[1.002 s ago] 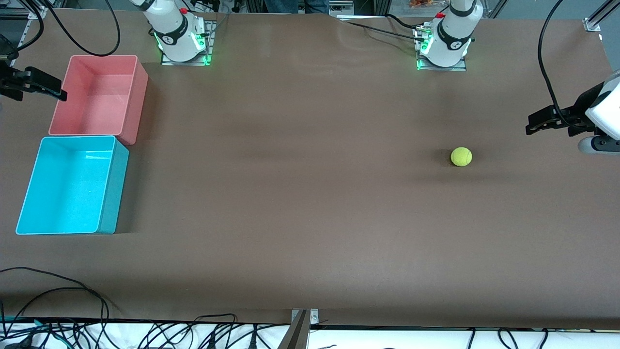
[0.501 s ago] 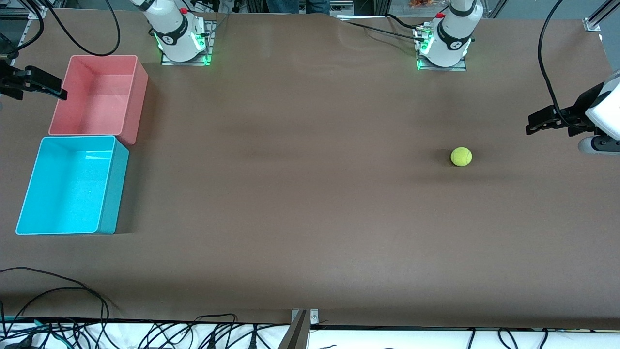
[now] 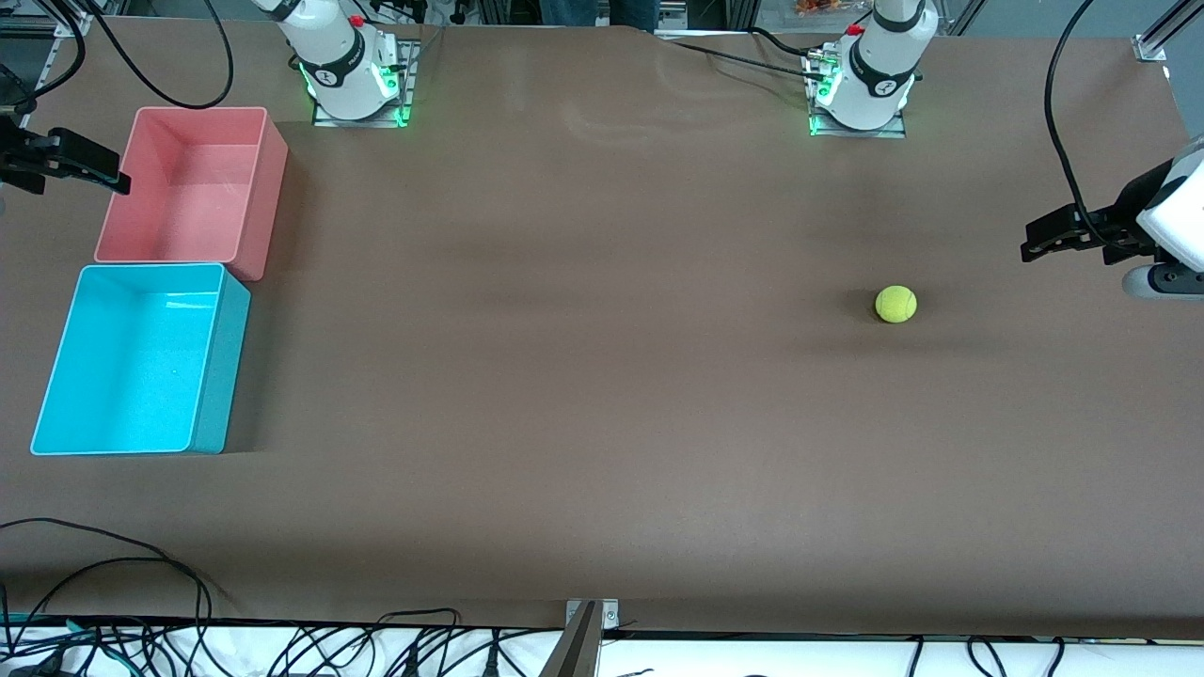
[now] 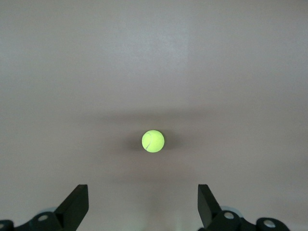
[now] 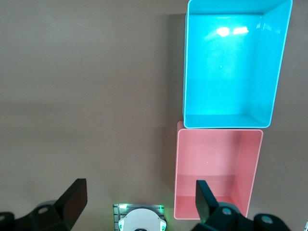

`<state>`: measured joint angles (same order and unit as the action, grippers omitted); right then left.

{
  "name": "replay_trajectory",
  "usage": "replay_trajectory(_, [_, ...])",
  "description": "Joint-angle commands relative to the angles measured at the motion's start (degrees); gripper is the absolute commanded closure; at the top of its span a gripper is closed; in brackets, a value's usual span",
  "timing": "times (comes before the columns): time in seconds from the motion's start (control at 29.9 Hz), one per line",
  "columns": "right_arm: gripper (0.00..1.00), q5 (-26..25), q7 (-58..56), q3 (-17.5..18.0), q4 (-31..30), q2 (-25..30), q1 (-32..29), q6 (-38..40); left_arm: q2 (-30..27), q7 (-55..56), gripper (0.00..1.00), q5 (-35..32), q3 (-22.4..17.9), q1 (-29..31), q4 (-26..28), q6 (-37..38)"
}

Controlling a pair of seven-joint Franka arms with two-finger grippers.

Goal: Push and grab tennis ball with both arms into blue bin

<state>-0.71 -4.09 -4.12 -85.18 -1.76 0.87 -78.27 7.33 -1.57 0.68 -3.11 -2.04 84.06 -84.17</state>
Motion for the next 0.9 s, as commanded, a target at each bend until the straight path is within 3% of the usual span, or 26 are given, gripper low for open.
replay_trajectory(0.0, [0.00, 0.36, 0.04, 0.17, 0.19, 0.44, 0.01, 0.32, 0.75, -0.37, 0.00, 0.90, -0.14, 0.19, -1.09, 0.23])
replay_trajectory(0.47, [0.00, 0.80, 0.04, 0.08, 0.36, 0.18, -0.08, -0.30, 1.11, -0.28, 0.01, 0.55, -0.32, 0.37, -1.18, 0.05])
replay_trajectory(0.5, [0.00, 0.80, -0.04, 0.08, 0.36, 0.09, -0.08, -0.30, 1.19, -0.19, 0.09, 0.55, -0.32, 0.37, -1.09, 0.05])
replay_trajectory(0.53, [0.00, 0.88, 0.04, -0.01, 0.36, 0.09, -0.08, -0.30, 1.37, 0.24, 0.23, 0.64, -0.32, 0.37, -1.09, 0.05])
replay_trajectory(0.6, [0.00, 0.97, -0.04, -0.01, 0.36, 0.09, -0.08, -0.47, 1.55, 1.73, 0.65, 0.73, -0.32, 0.46, -1.09, 0.14])
replay_trajectory(0.67, [0.00, 1.06, 0.04, -0.01, 0.36, 0.09, -0.08, -0.47, 1.55, 2.79, 0.94, 0.55, -0.32, 0.37, -1.09, 0.23])
replay_trajectory(0.7, [0.00, 1.06, 0.04, -0.01, 0.36, 0.09, -0.08, -0.39, 1.55, 2.97, 1.00, 0.38, -0.32, 0.28, -1.09, 0.23])
replay_trajectory(0.87, [0.00, 1.06, 0.04, -0.01, 0.36, 0.18, -0.08, -0.39, 1.63, 3.06, 1.00, 0.38, -0.14, 0.28, -0.83, 0.49])
